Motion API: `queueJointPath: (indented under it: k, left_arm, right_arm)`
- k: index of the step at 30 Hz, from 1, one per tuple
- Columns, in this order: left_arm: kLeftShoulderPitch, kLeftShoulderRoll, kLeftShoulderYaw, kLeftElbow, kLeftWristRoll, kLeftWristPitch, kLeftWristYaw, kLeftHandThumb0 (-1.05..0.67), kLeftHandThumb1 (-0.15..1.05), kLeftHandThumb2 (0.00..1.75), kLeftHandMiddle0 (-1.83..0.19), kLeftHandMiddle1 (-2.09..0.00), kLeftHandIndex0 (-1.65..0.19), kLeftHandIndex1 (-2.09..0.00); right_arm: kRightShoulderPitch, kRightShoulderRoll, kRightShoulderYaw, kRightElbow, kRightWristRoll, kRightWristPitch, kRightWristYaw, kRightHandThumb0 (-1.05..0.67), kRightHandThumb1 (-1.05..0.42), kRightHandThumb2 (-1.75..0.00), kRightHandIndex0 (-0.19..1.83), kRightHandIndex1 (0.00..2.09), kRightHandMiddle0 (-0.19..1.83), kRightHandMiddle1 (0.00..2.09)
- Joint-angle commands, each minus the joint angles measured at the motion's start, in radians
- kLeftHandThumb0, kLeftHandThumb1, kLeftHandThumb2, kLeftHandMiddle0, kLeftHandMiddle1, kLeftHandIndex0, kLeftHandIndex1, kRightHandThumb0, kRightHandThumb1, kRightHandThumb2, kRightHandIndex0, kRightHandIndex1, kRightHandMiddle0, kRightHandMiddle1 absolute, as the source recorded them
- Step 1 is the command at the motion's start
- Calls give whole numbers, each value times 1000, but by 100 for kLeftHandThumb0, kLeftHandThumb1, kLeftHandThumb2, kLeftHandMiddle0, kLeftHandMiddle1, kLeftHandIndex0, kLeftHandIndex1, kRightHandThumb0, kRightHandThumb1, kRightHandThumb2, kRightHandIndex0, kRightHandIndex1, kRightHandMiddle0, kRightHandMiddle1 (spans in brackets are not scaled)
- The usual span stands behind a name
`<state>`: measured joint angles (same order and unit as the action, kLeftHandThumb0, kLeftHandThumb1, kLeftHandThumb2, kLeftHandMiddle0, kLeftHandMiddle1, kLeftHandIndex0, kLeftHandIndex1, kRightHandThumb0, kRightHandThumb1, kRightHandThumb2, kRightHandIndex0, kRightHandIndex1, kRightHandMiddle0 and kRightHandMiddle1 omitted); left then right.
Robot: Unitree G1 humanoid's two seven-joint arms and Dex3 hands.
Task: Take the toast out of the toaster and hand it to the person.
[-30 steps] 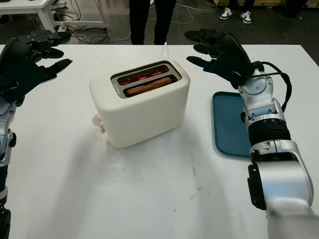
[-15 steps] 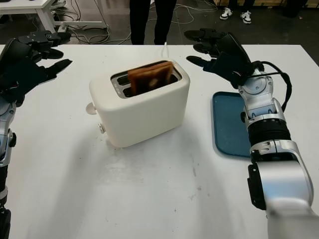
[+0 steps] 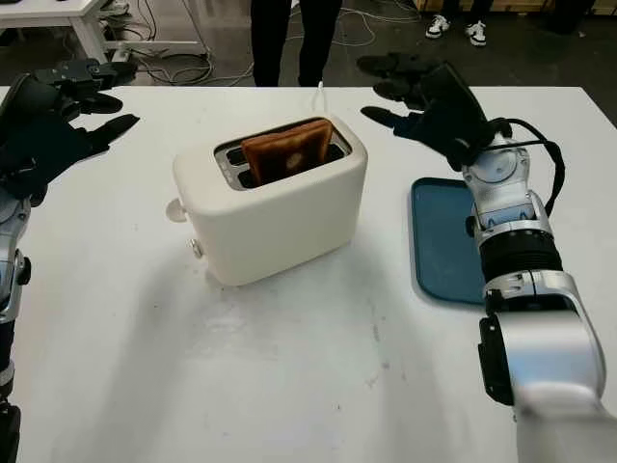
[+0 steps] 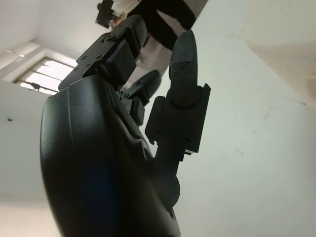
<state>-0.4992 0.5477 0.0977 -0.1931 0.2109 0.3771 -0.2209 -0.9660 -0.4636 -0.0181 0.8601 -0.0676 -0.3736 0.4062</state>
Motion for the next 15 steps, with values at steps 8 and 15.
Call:
queueJointPath:
  k: [8, 15]
  left_arm:
    - [7, 7, 0, 4, 14, -14, 4, -42, 92, 21, -34, -78, -62, -3]
    - [12, -1, 7, -4, 10, -6, 10, -42, 92, 20, -35, -77, -63, -3]
  right_arm:
    - [-150, 14, 33, -105, 57, -22, 189, -76, -78, 0, 79, 12, 79, 9]
    - [-165, 27, 143, -189, -53, -83, 207, -71, -70, 0, 82, 37, 87, 11]
